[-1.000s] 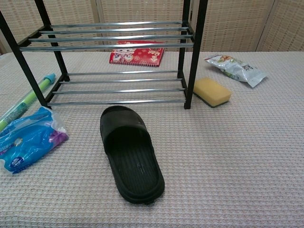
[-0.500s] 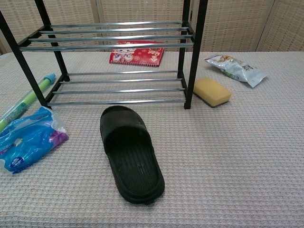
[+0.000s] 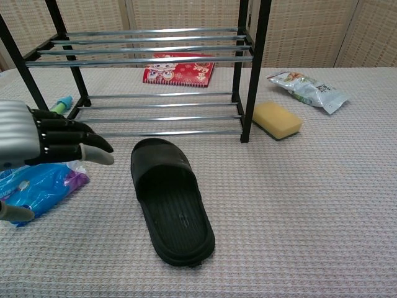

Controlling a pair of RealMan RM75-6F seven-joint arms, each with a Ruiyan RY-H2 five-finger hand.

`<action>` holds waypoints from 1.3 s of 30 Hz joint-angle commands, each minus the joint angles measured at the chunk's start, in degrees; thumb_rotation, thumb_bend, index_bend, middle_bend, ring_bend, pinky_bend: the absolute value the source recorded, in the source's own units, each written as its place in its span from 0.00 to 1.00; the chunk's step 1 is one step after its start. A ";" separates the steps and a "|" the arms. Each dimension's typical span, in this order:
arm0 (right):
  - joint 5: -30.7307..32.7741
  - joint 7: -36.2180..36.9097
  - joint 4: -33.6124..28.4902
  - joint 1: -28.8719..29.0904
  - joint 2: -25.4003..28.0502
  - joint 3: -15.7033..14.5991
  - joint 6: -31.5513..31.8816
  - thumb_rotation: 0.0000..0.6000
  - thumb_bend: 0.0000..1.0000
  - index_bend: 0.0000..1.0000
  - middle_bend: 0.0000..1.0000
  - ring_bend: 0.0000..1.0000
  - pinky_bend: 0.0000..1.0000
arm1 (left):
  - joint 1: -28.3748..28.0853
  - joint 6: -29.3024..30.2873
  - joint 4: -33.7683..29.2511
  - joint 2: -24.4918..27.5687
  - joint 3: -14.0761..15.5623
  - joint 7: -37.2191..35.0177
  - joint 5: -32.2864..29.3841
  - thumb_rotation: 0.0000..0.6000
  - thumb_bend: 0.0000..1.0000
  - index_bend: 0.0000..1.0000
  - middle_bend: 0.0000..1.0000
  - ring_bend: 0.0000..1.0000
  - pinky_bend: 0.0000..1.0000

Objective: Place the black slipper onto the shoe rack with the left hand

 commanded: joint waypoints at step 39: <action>2.34 4.93 4.56 -1.20 -0.91 0.52 0.71 1.00 0.24 0.04 0.27 0.10 0.14 | -21.43 -32.62 -0.76 -17.46 -8.39 26.15 -21.06 1.00 0.18 0.11 0.11 0.14 0.30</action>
